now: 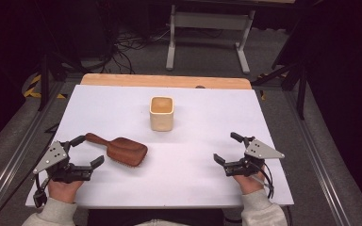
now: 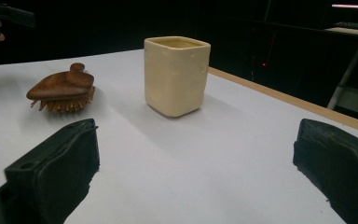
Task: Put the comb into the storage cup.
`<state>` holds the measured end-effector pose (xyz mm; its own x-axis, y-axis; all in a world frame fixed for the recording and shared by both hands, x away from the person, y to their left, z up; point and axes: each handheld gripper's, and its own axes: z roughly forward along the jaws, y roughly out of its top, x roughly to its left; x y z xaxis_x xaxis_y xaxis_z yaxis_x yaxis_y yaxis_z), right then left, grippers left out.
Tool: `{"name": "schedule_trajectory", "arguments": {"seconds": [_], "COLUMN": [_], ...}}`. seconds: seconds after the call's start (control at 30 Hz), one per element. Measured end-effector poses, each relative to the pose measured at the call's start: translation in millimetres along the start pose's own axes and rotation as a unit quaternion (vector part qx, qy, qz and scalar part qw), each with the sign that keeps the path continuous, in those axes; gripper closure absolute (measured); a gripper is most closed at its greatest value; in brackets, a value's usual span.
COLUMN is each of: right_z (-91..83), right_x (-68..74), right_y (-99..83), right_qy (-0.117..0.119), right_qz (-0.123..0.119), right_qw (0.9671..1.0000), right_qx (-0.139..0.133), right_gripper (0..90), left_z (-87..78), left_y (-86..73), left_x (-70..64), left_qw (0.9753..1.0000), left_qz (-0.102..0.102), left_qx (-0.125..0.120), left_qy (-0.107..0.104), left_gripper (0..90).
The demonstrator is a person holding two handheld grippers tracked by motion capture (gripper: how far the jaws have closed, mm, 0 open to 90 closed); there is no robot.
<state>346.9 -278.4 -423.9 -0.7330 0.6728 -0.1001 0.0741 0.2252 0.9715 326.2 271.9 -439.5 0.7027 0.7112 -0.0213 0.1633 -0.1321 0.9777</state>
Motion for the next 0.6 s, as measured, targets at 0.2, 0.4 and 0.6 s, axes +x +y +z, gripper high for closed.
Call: {"name": "schedule_trajectory", "arguments": {"seconds": [0.2,0.4,0.6], "right_z": [0.6,0.0,-0.1], "right_x": [0.4,1.0,0.7], "right_y": [-0.1,0.4,0.0], "right_qy": [0.003,0.005,0.007], "right_qz": [0.0,0.001,0.001], "right_qw": [1.0,1.0,1.0], "right_qx": [0.0,-0.004,-0.003], "right_gripper": [0.8,0.8,0.8], "left_z": [0.7,2.5,7.9], "left_y": [2.7,9.3,20.0], "left_x": [2.7,9.5,15.1], "left_qw": [0.9999,0.9994,0.9989], "left_qz": [-0.004,-0.011,-0.002], "left_qx": [0.003,0.004,0.023], "left_qy": [-0.011,-0.033,-0.041], "left_gripper": [2.9,3.8,4.9]}}
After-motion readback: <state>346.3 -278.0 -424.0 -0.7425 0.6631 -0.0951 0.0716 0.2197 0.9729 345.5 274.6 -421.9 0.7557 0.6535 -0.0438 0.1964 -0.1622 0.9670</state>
